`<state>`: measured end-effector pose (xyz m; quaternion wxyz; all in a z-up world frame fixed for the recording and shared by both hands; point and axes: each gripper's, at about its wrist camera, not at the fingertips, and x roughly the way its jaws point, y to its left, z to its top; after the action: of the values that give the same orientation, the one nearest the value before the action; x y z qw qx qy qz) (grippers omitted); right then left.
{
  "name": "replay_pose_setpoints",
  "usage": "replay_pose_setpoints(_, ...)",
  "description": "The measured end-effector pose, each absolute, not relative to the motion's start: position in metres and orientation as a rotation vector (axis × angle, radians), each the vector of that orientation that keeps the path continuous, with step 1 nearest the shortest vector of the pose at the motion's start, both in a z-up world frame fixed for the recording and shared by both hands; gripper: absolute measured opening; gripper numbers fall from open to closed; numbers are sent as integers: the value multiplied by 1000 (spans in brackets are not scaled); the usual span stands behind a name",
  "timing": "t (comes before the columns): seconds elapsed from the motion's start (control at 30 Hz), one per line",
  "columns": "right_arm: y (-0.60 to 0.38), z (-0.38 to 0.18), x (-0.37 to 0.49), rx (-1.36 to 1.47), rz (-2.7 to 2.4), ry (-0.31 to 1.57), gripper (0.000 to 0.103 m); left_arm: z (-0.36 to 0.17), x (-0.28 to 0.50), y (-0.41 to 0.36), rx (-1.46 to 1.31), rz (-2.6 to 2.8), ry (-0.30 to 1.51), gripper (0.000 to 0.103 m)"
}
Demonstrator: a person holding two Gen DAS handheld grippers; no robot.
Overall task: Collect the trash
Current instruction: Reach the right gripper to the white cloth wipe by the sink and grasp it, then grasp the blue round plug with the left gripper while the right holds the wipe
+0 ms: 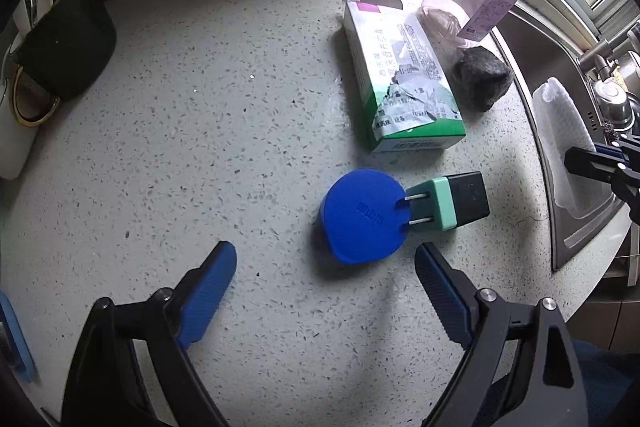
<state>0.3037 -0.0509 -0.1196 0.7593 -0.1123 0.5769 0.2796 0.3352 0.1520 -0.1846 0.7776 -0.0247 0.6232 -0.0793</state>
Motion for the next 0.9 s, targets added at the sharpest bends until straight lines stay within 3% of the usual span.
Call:
replay_pose_setpoints(0.23, -49, -122, 302, -225, 586, 1285, 6, -190, 355, 142, 36, -195, 1317, 90)
replay_pose_setpoints(0.33, -49, -121, 302, -220, 582, 1287, 6, -189, 361, 138, 69, -211, 1305, 84)
replay_pose_setpoints(0.43, -50, -120, 301, -217, 581, 1283, 6, -185, 370, 132, 93, -217, 1292, 71)
replay_pose_setpoints(0.53, -51, -119, 300, -206, 583, 1280, 6, -184, 374, 126, 130, -210, 1294, 68)
replay_pose_setpoints(0.57, -51, -120, 300, -202, 585, 1280, 6, -184, 373, 124, 142, -209, 1286, 59)
replay_pose_setpoints(0.6, -51, -120, 300, -198, 590, 1280, 6, -182, 372, 124, 132, -214, 1276, 43)
replay_pose_setpoints(0.9, -49, -116, 291, -202, 640, 1270, 6, -171, 340, 132, 7, -156, 1297, 43)
